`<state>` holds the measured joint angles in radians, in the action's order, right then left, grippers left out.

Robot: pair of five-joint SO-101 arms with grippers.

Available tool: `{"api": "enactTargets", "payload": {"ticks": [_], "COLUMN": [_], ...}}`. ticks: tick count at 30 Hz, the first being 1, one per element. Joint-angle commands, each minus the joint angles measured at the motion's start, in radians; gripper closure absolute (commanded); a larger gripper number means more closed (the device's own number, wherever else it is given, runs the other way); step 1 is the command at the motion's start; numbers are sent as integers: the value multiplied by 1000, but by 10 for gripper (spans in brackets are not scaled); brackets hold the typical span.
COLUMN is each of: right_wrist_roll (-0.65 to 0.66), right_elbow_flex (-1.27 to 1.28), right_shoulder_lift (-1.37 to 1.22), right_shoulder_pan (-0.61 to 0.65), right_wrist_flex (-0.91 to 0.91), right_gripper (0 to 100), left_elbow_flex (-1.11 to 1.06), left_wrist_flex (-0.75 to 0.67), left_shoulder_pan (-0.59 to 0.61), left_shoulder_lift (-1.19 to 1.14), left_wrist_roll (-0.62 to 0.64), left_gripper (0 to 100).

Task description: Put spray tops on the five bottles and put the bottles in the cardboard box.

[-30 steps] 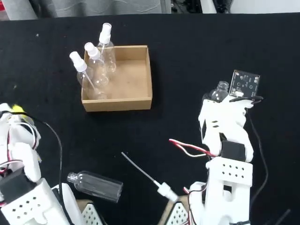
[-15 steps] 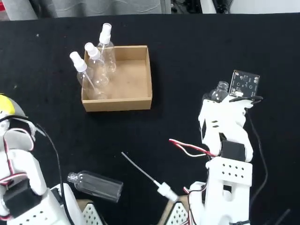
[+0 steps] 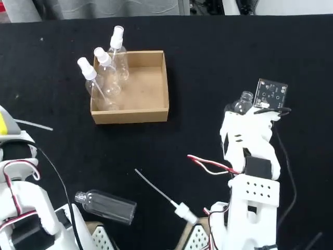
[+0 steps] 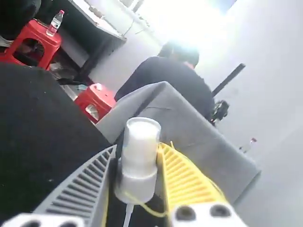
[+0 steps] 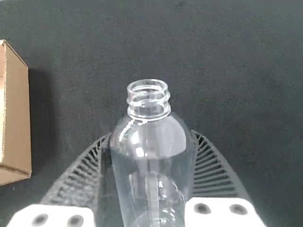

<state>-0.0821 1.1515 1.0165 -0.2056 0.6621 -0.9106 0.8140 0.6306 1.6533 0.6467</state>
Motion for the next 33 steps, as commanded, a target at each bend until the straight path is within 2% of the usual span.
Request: {"api": "enactTargets", "payload": {"ticks": [1,6,13,19,23,29,33], "right_wrist_roll": [9,9,9,11,11,80,86], "right_elbow_flex": [4,8,7,10,8,16,19], "right_shoulder_lift": [35,35,35,35,35,36,36], "right_shoulder_pan": [18,31,34,87,104,172,186], "right_wrist_flex": [-52,-52,-52,-49,-43,-41,-41], "right_gripper": [885,885,885,885,885,885,885], "left_elbow_flex": [31,19,19,-41,-54,-102,-162], "left_wrist_flex": [-25,-20,-14,-23,-23,-14,-23], "left_shoulder_pan": [-4,-2,-2,-2,-4,-205,-249], "left_shoulder_lift": [15,15,15,17,17,25,112], "left_wrist_roll": [83,170,230,341,368,368,367], "left_gripper": [971,971,971,971,971,971,971]}}
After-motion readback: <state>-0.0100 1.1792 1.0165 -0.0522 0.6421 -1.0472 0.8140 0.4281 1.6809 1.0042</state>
